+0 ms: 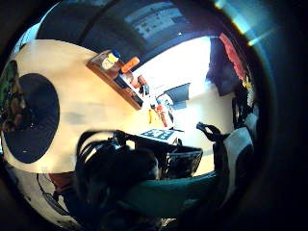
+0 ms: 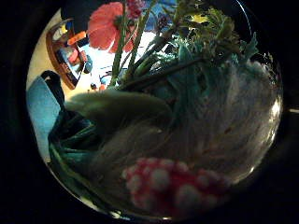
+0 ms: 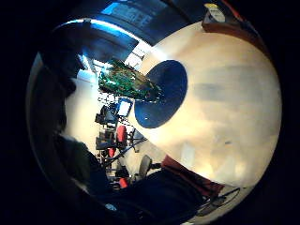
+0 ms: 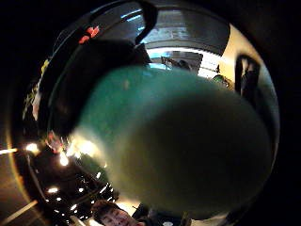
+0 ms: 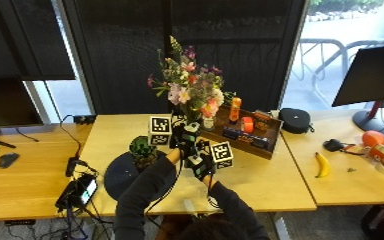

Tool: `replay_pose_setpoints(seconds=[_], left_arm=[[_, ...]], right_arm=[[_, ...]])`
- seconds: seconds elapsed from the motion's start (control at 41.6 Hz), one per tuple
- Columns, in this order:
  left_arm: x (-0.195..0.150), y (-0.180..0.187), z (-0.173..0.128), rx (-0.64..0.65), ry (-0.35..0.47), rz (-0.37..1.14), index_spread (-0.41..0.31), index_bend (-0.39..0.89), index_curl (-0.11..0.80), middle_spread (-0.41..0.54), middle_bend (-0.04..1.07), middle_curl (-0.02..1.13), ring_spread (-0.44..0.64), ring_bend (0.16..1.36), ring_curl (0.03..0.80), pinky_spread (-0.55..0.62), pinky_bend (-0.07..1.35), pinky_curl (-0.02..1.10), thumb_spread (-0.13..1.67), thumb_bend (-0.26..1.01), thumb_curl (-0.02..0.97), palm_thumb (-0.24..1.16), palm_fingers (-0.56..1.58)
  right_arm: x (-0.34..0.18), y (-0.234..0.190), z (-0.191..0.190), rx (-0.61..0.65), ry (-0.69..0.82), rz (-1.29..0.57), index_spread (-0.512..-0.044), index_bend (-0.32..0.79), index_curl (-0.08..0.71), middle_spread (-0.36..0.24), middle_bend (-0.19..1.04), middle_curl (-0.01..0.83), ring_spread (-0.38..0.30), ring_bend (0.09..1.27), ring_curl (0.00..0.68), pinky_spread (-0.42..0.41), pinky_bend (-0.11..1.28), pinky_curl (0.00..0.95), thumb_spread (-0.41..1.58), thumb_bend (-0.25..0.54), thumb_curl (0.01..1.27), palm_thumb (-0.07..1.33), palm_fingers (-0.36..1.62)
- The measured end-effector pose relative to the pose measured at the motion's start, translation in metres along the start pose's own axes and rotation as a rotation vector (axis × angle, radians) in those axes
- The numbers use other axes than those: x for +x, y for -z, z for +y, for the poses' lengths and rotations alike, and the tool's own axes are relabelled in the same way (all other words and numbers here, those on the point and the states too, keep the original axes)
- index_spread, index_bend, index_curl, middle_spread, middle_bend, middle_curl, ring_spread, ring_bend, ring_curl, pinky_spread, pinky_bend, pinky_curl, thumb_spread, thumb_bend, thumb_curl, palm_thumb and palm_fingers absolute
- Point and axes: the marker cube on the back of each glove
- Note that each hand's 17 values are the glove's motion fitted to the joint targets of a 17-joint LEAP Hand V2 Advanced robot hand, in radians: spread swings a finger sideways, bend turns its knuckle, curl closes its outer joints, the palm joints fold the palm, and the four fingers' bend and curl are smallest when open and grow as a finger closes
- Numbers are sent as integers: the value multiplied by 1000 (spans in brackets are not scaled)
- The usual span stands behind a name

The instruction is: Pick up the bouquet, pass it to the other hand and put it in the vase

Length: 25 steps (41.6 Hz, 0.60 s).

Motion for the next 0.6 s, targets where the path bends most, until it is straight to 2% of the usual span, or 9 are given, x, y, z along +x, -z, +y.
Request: replay_pose_setpoints(seconds=[0.12,0.289,0.433,0.601], left_arm=[[32,22,-9,65,-15,9,-356,509,546,-334,712,570,-378,788,483,-389,588,505,366,-23,652,894,1438],[63,65,-46,234,-130,-37,-356,513,563,-338,742,579,-380,807,494,-398,629,520,378,-30,684,888,1403],[95,105,-55,376,-157,-74,-353,504,572,-340,754,584,-380,820,499,-401,657,528,466,-34,692,863,1388],[108,142,-67,475,-151,-96,-351,503,583,-341,762,585,-376,825,499,-411,672,534,551,-32,697,843,1382]], right_arm=[[-4,15,0,2,36,64,-234,337,560,-222,552,545,-214,773,487,-275,669,486,600,-55,690,797,1071],[-9,50,0,69,50,100,-253,185,507,-245,431,496,-225,662,442,-264,577,435,790,-44,619,721,1099],[6,81,-6,126,31,140,-260,147,472,-253,375,478,-229,608,425,-254,514,402,866,-32,583,712,1138],[17,98,-4,151,18,206,-261,144,449,-255,342,472,-230,570,416,-245,479,383,908,-26,559,720,1167]])
